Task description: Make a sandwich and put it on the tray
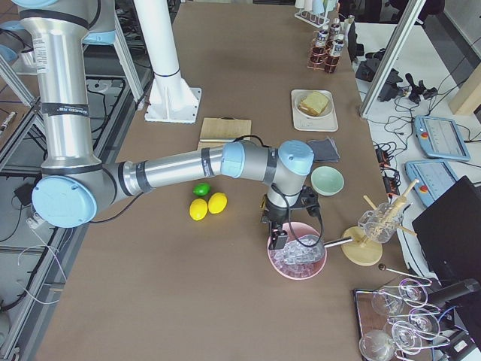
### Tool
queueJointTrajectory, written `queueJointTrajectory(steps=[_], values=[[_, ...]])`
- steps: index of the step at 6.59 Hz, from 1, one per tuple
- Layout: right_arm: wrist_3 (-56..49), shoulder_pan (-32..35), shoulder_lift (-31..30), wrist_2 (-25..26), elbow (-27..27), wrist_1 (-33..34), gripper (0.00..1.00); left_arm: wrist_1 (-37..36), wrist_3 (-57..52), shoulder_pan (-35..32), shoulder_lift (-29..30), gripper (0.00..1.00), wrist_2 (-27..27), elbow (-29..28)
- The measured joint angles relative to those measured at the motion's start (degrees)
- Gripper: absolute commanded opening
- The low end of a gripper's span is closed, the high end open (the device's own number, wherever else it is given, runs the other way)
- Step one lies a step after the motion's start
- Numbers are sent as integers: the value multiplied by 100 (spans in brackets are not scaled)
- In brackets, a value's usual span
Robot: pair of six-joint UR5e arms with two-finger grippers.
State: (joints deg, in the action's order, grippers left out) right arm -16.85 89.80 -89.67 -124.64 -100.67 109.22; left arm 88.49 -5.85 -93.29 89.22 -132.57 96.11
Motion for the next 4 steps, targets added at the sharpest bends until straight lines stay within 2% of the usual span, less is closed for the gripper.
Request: queueJointTrajectory(steps=[3, 4], values=[[163, 473, -401, -549, 806, -1317, 100, 15, -487, -217, -416, 98, -315, -221], [374, 521, -391, -744, 909, -1485, 100, 39, -497, -254, -472, 98, -469, -231]])
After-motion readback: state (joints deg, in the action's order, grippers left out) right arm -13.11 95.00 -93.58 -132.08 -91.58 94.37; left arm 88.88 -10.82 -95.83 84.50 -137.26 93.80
